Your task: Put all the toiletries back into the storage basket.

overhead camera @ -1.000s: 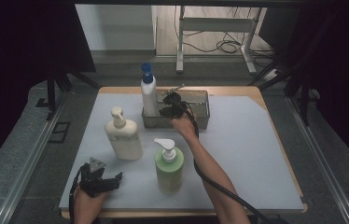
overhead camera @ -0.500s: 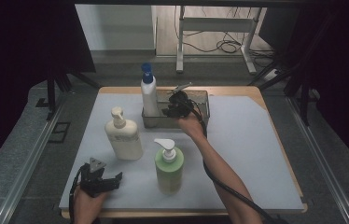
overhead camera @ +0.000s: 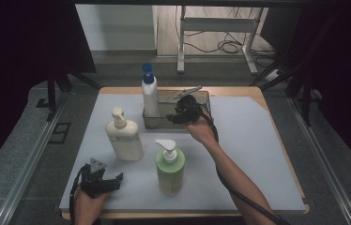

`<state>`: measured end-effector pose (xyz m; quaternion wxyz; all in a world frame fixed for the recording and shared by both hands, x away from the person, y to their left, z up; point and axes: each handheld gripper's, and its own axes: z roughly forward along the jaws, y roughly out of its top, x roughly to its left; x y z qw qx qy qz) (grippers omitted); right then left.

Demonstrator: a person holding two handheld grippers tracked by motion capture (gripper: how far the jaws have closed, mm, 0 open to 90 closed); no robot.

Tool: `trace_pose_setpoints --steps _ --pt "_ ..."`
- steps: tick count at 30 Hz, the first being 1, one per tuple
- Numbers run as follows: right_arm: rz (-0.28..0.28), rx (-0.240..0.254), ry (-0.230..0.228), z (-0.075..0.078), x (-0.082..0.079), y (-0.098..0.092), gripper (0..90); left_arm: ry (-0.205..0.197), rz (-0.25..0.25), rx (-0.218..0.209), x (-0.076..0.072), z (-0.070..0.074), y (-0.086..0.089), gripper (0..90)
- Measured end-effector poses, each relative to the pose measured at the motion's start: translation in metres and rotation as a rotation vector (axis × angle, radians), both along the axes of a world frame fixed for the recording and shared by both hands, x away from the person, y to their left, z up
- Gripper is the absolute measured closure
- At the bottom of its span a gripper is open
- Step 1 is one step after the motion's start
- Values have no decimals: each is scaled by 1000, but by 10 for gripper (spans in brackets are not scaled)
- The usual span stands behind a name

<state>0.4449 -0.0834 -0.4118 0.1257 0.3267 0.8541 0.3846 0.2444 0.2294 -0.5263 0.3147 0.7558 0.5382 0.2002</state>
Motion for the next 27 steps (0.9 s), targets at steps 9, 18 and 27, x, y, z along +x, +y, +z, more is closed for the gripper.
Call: trace_pose_setpoints --steps 9,18,27 --pt "33 -10 -24 4 -18 -10 280 0 0 0 0 0 0 101" --pt "49 16 -27 -5 -36 -29 217 3 -1 3 0 0 0 101" --pt "35 22 -32 -10 -50 -50 199 2 0 3 0 0 0 100"
